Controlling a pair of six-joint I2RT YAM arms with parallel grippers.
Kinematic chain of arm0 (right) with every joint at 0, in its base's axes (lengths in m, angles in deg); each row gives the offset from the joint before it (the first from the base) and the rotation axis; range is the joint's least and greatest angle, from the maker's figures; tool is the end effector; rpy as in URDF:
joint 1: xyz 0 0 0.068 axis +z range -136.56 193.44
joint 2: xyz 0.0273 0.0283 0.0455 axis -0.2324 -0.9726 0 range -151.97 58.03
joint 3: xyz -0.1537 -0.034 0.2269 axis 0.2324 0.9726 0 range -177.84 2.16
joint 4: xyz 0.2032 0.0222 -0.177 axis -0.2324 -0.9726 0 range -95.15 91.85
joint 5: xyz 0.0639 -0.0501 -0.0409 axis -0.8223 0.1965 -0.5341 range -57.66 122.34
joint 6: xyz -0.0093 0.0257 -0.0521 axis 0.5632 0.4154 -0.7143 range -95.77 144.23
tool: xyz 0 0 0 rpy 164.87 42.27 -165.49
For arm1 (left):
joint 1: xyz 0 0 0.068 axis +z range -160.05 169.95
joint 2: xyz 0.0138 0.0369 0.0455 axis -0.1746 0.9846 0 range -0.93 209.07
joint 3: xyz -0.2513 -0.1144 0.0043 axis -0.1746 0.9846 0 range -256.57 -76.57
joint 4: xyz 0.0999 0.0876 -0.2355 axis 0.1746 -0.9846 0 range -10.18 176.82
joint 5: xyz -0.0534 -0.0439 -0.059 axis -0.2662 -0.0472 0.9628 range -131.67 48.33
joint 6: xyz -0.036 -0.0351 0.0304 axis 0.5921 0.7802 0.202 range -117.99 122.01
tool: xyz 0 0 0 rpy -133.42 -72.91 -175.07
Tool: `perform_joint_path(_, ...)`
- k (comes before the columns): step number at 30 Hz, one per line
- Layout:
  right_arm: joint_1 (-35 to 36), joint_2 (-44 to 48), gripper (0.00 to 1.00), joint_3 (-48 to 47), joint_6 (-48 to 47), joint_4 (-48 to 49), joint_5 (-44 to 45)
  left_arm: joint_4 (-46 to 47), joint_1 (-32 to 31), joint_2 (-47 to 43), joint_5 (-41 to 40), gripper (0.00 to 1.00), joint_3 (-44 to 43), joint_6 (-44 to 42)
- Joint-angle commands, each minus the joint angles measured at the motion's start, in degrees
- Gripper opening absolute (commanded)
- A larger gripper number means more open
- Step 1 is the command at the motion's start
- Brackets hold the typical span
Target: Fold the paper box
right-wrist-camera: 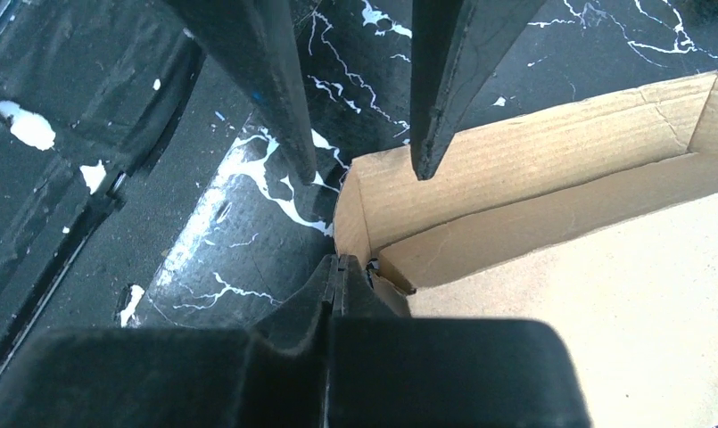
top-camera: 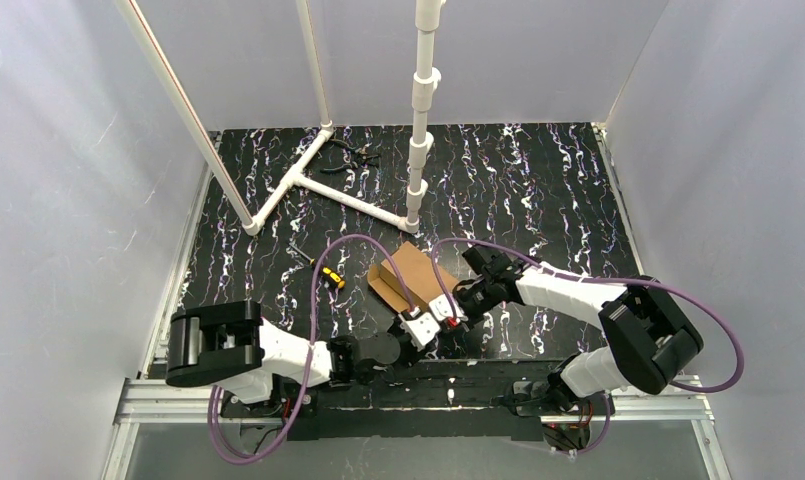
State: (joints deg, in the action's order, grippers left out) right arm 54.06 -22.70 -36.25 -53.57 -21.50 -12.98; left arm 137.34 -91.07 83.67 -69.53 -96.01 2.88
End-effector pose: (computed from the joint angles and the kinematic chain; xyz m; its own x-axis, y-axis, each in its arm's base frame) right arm 0.1687 0.1847 0.1558 0.5187 -0.4606 -0.7203 -0.8197 -0.5074 -0.2659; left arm 0.0610 -0.2578 0.1458 -0.0516 0.2407 -0.9692 0.8018 0.5885 0.1035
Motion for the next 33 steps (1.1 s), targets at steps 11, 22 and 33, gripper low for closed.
perform_joint_path(11,1.66,-1.66,0.01,-1.11,9.07,6.96,0.39,7.74,0.04,-12.78,2.48,0.54,10.38,-0.53)
perform_joint_path(22,0.78,-2.72,0.01,-0.71,11.79,8.84,-1.06,22.55,-0.01,0.72,4.37,0.57,10.22,-13.96)
perform_joint_path(33,0.45,-3.30,0.01,-0.91,12.24,8.94,-2.21,29.12,-0.01,6.14,3.89,0.49,9.95,-15.76)
